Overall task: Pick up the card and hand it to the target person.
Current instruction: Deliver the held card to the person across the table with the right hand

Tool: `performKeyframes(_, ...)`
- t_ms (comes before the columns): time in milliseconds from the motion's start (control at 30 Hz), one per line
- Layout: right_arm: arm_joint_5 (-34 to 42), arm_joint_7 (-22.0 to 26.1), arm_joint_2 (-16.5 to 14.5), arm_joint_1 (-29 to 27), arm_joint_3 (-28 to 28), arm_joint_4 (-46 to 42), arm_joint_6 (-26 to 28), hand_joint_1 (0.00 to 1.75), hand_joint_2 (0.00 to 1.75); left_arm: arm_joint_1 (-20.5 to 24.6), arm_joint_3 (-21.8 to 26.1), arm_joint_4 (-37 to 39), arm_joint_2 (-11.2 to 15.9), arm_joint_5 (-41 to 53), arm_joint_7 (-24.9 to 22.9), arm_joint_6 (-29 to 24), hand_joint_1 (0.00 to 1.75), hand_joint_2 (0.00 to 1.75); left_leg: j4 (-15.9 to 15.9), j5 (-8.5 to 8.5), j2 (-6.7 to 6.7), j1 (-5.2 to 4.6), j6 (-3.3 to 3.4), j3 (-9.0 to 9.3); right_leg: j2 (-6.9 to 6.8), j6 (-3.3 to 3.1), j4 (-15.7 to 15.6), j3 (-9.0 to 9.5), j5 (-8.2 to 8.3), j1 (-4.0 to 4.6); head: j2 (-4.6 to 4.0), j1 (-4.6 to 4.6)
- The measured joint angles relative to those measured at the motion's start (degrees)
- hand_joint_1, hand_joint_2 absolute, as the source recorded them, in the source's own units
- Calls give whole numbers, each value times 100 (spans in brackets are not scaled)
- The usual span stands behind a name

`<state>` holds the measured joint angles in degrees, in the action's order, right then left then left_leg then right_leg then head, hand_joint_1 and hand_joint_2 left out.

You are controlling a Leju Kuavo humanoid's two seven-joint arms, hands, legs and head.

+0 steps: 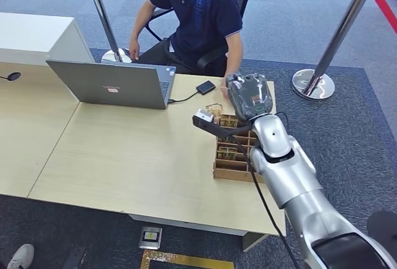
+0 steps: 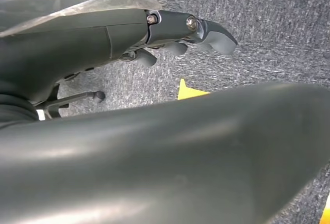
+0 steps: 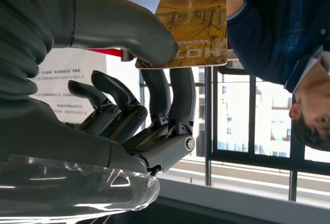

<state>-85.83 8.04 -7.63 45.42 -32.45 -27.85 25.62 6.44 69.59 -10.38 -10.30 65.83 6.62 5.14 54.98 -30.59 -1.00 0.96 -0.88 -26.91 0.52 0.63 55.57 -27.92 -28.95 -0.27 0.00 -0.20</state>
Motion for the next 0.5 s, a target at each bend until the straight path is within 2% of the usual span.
performKeyframes(500, 83, -73, -68, 17, -45, 424, 179, 175, 175, 45, -16, 1, 8, 38, -4, -7, 0, 0, 1, 0, 0, 0, 0, 1, 0, 0, 1, 0, 0, 0, 0, 0)
